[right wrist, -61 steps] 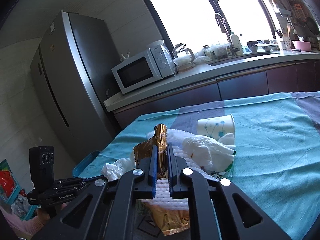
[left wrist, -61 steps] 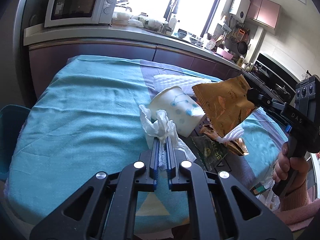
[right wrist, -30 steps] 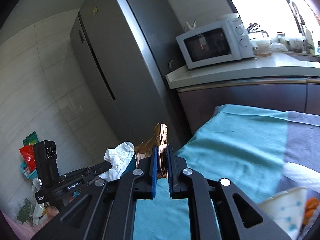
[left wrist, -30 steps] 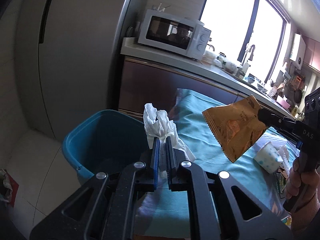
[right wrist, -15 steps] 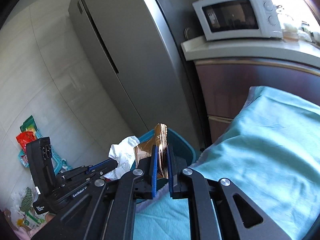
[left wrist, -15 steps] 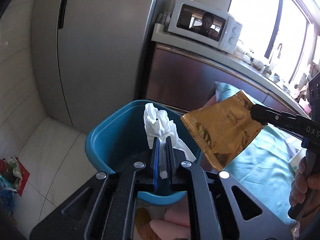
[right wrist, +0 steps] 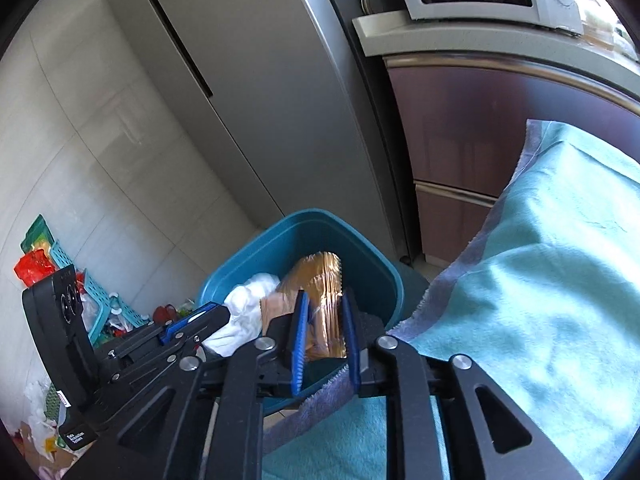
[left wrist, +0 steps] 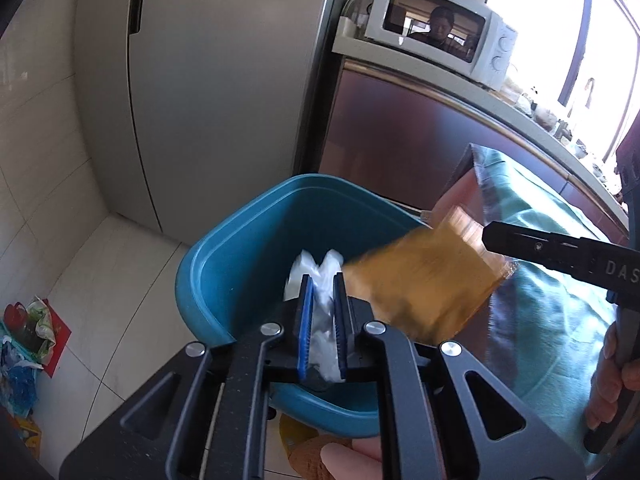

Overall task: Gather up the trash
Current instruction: 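Open both grippers to drop the tissue and wrapper into the bin, then grasp the green wrapper with the left gripper while the right gripper grasps the white foam net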

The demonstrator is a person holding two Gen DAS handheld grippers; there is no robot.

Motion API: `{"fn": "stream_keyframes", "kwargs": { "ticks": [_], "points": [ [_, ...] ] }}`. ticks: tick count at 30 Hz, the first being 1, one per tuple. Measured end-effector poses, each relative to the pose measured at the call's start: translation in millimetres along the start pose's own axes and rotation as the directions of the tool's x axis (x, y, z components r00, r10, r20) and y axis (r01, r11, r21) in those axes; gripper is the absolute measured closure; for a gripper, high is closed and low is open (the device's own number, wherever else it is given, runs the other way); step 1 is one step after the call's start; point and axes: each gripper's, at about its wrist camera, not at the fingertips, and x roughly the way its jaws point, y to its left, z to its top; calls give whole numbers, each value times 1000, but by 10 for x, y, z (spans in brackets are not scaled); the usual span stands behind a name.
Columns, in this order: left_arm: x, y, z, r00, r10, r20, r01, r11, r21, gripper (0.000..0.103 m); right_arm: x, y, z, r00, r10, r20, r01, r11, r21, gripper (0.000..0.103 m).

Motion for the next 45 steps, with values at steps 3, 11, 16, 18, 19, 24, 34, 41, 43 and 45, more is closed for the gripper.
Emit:
{"fn": "stream_keyframes", "kwargs": {
  "ticks": [3, 11, 16, 18, 19, 24, 34, 41, 43, 45],
  "points": [
    [48, 15, -1, 1000, 9, -5, -9, 1000, -10, 90, -18, -2, -28, 1000, 4, 5, -4, 1000, 0, 85],
    [-23, 6, -14, 1000, -4, 28, 4, 1000, -15, 77, -216, -60, -110, 999, 25, 48, -25, 1000, -1, 81],
    [-271, -170, -15, 995, -47, 86, 45, 999, 19, 61, -603, -22, -279, 993, 32, 111, -28, 999, -44, 74],
    [-413, -286, -45, 991, -83, 108, 79, 996, 45, 57, -796, -30, -351, 990, 26, 141, -18, 998, -58, 72],
    [-471, -363, -57, 988, -105, 116, 98, 993, 63, 53, -902, -40, -394, 987, 24, 159, -15, 998, -62, 70],
    [-721, -834, -143, 965, -227, 129, 205, 964, 168, 47, -1446, -172, -606, 970, -12, 244, 26, 998, -57, 62],
    [-1018, -1933, -455, 920, -381, 94, 324, 872, 368, 43, -2278, -537, -1103, 932, -116, 344, 117, 993, 20, 55],
    [-1043, -2445, -682, 892, -451, 19, 403, 814, 419, 38, -2759, -925, -1539, 896, -240, 375, 203, 970, 137, 49],
    [-1016, -2555, -738, 884, -468, -10, 427, 797, 427, 37, -2864, -1052, -1675, 884, -282, 372, 225, 956, 190, 49],
    [-993, -2674, -794, 873, -485, -41, 452, 777, 437, 36, -2976, -1187, -1823, 872, -328, 364, 251, 937, 243, 49]
  ]
}}
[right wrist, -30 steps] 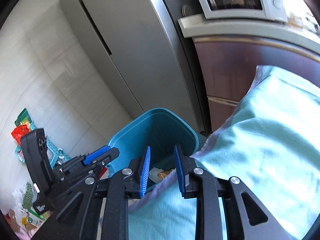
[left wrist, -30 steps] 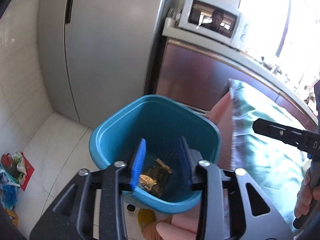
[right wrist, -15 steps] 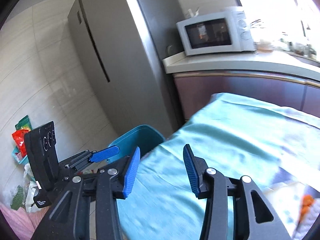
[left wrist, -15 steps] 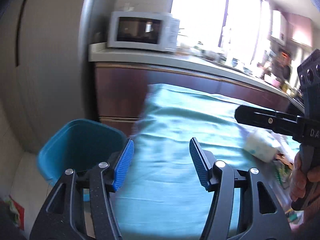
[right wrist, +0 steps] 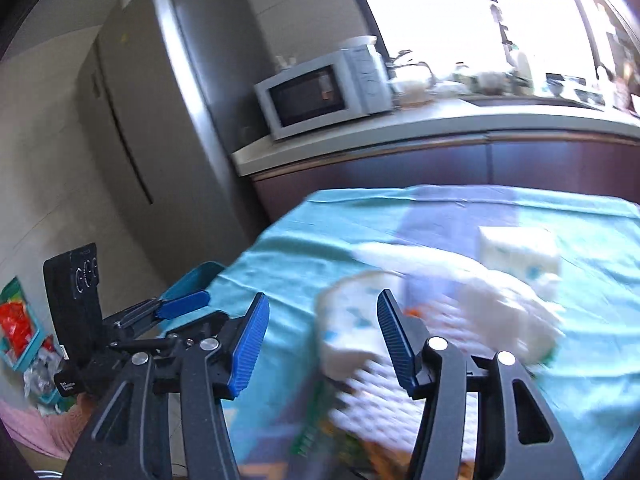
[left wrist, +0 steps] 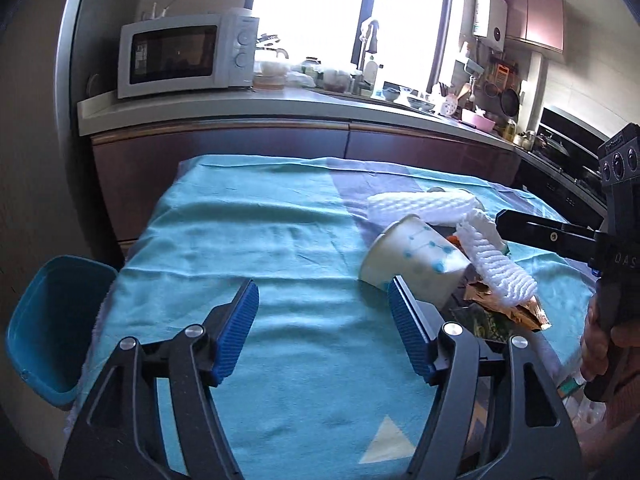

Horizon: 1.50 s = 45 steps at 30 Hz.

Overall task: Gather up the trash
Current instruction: 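Grasp the green wrapper with the left gripper while the right gripper grasps the white foam net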

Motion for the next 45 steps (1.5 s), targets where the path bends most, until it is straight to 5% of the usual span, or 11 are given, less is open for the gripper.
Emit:
{"fn": "stream_keyframes", "kwargs": {
  "ticks": [8, 19, 21, 25, 28, 37, 45],
  "points": [
    [271, -229, 40, 993, -97, -64, 97, 995, 0, 35, -249, -605, -264, 993, -115, -13, 115, 986, 124, 46],
    [395, -381, 74, 991, -102, -92, 103, 995, 13, 33, -157, -870, -444, 998, -25, -53, 35, 976, 213, 36],
    [409, -383, 73, 990, -103, -99, 105, 994, 15, 33, -142, -875, -461, 998, -14, -55, 26, 975, 219, 44],
    [461, -409, 68, 988, -104, -115, 107, 994, 20, 33, -128, -891, -473, 998, -1, -63, 14, 975, 220, 81],
    [494, -412, 71, 987, -106, -123, 110, 994, 19, 33, -159, -872, -460, 999, 4, -48, 6, 978, 209, 94],
    [553, -407, 71, 982, -121, -144, 122, 993, -1, 33, -334, -907, -379, 999, 5, 31, -12, 978, 208, 98],
    [461, -516, -39, 962, -201, -182, 210, 977, 30, 34, -517, -1078, -345, 996, -33, 82, 13, 972, 233, 98]
  ]
}}
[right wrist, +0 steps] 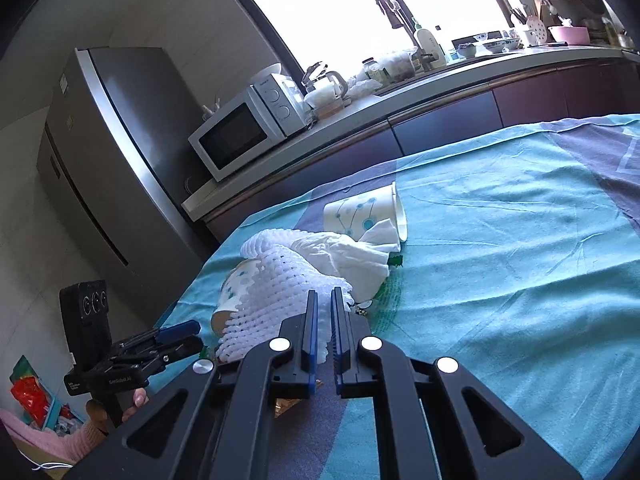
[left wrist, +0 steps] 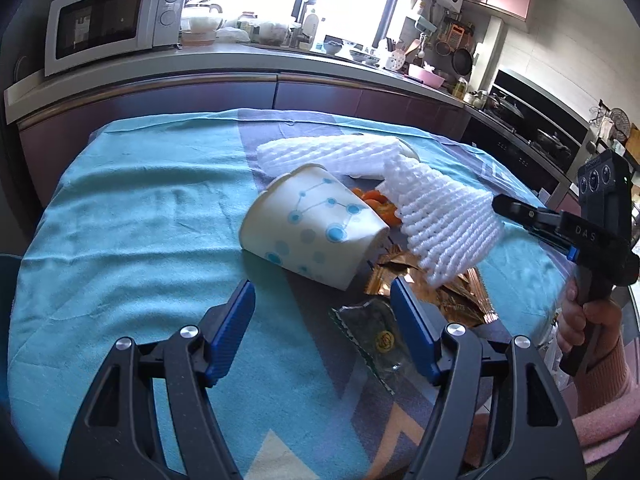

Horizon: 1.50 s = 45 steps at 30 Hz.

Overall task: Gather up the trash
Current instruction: 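Grasp the green wrapper with the left gripper while the right gripper grasps the white foam net, then carry the green wrapper and foam net over the teal bin with both grippers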

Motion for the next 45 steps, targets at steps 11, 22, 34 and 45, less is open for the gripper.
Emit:
{"fn": "stream_keyframes", "kwargs": {
  "ticks": [11, 22, 34, 45],
  "points": [
    [182, -100, -176, 985, -129, -114, 128, 992, -19, 59, 17, -1, -26, 1000, 5, -9, -5, 1000, 9, 98],
    [-12, -39, -212, 988, -119, -96, 115, 992, -46, 86, 49, 184, 12, 999, 45, -11, -45, 999, -27, 98],
    [-539, 279, -199, 1000, -27, -15, 26, 998, -61, 86, -66, 374, 98, 997, 73, 24, -71, 995, -65, 98],
    [-868, 519, -163, 998, 31, 54, -25, 994, -103, 86, -131, 686, 157, 986, 164, 29, -160, 980, -121, 98]
  ]
}}
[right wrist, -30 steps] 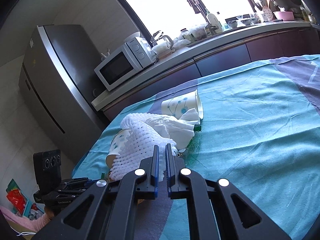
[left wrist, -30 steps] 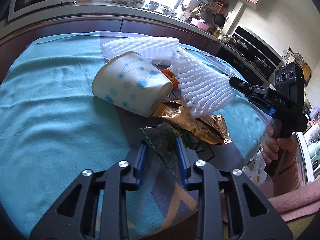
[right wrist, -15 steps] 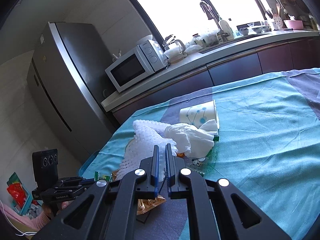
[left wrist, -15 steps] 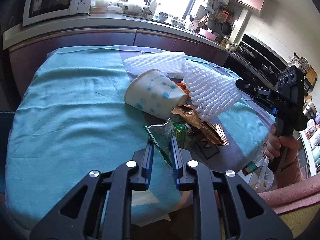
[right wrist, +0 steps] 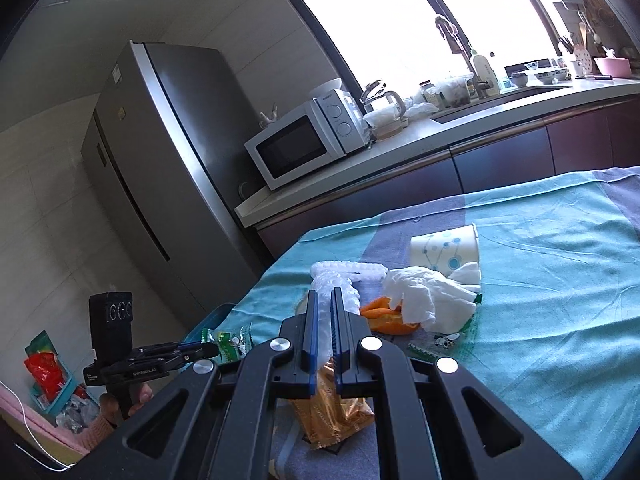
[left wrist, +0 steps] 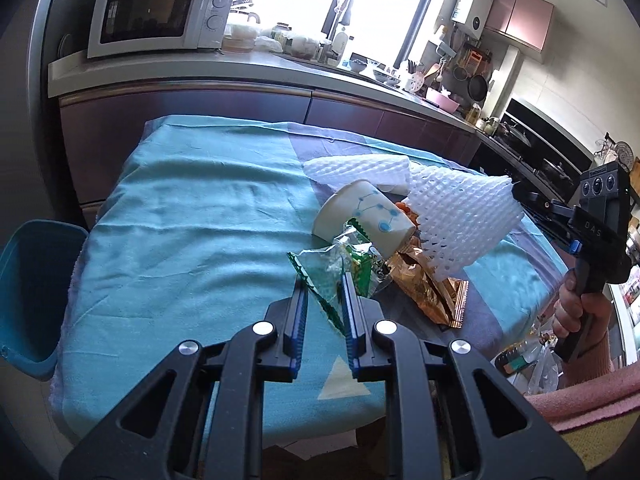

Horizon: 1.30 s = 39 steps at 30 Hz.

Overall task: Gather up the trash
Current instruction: 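Carry the green wrapper and foam net over the teal bin with both grippers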

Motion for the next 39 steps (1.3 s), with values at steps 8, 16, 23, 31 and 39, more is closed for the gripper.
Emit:
{"fn": "stream_keyframes", "kwargs": {
  "ticks": [8, 16, 23, 31, 39],
  "points": [
    [-145, 100, -8, 999, 30, 34, -30, 999, -27, 86, 36, 237, 49, 997, 80, 3, -80, 997, -24, 98],
    [-374, 279, -22, 994, 80, 74, -75, 995, -64, 86, 471, 507, 67, 985, 165, -53, -168, 985, -37, 98],
    [-669, 581, -57, 980, 161, 115, -146, 981, -125, 86, 968, 780, 104, 966, 229, -119, -236, 971, -49, 98],
    [-1012, 1049, -96, 949, 277, 151, -241, 945, -223, 86, 1534, 1121, 118, 942, 284, -179, -299, 952, -67, 98],
    [-1269, 1529, -191, 915, 372, 152, -314, 898, -308, 86, 2015, 1433, 93, 926, 306, -223, -328, 942, -70, 98]
  ]
}}
